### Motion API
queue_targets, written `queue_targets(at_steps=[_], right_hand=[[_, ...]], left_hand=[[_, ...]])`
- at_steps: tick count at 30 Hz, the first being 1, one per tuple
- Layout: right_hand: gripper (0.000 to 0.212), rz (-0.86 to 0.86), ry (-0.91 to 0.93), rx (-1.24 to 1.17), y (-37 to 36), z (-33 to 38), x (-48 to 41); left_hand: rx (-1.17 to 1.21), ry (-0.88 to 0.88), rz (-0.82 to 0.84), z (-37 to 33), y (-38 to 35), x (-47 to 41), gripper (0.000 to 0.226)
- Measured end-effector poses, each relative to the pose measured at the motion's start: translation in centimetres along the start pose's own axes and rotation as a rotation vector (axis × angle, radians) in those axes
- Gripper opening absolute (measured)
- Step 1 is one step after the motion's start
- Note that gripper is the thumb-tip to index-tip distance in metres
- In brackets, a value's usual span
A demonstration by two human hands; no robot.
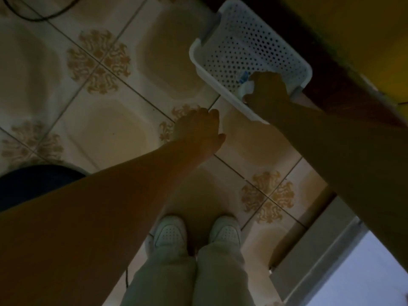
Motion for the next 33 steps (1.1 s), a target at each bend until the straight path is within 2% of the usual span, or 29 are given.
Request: queue_targets(at_steps=[4,5,8,9,10,12,16,17,19,21,23,25,28,30,33], right_hand=[[0.016,0.047,0.05,0.076,-1.2,0.6,-1.3],[0.02,0.078,0.038,0.079,-1.0,0.6,-1.7],[0.059,0.153,0.024,0.032,0.8,1.1,-0.2],[0.066,0.139,0.023,0.008,1.6,1.3,0.5],[0.066,0.127,0.015,-0.016,2.8,1.7,1.5],[0.052,0.069,0.009,-0.066,6.0,2.6,2.9],[0.018,0.011,0.12,0.022,15.7,5.0,6.4],[0.016,0.003,0.15,0.053,18.7,5.7,7.6],[0.026,-0.02,0.19,0.093,25.1,7.1,10.1],[0.021,-0.05,0.208,0.078,31.8,8.7,12.9],[0.034,-0.068,0.225,0.073,38.4,10.5,16.1],[0.038,-0.072,0.217,0.085,44.7,12.3,19.7],[0.031,-0.125,0.209,0.08,53.4,15.0,25.3],[0.009,-0.175,0.228,0.106,58.6,16.5,29.1],[0.018,-0.252,0.248,0.134,65.3,18.3,34.9]], left_hand=[[-0.018,0.013,0.006,0.3,-0.8,-1.1,0.047],[-0.022,0.01,0.005,0.3,-0.8,-1.2,0.048],[-0.008,0.025,0.021,0.2,0.1,-0.8,0.049],[0.003,0.037,0.032,0.2,0.7,-0.3,0.049],[0.011,0.043,0.04,0.1,1.5,0.4,0.048],[0.02,0.038,0.043,0.0,3.6,2.5,0.045],[0.038,0.039,-0.006,-0.2,10.4,7.9,0.041],[0.039,0.04,-0.039,-0.2,12.8,9.3,0.04],[0.047,0.037,-0.106,-0.4,18.3,12.3,0.042],[0.043,0.023,-0.173,-0.8,24.0,15.5,0.047],[0.044,0.018,-0.238,-1.1,29.8,19.2,0.049],[0.073,0.02,-0.296,-1.5,35.2,23.0,0.045],[0.099,0.012,-0.38,-1.8,41.9,29.1,0.039],[0.085,-0.006,-0.425,-2.1,45.6,33.1,0.035],[0.07,-0.005,-0.452,-2.7,51.1,39.5,0.041]])
Point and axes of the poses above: each hand's wrist, its own x-axis away from the middle knuckle, its own y-axis out of the back of the hand, z = x × y, the point moved 2 cm from there along -x, towards the middle knuckle, and after that the axes turned 14 degrees about y, right-handed, at the moved point
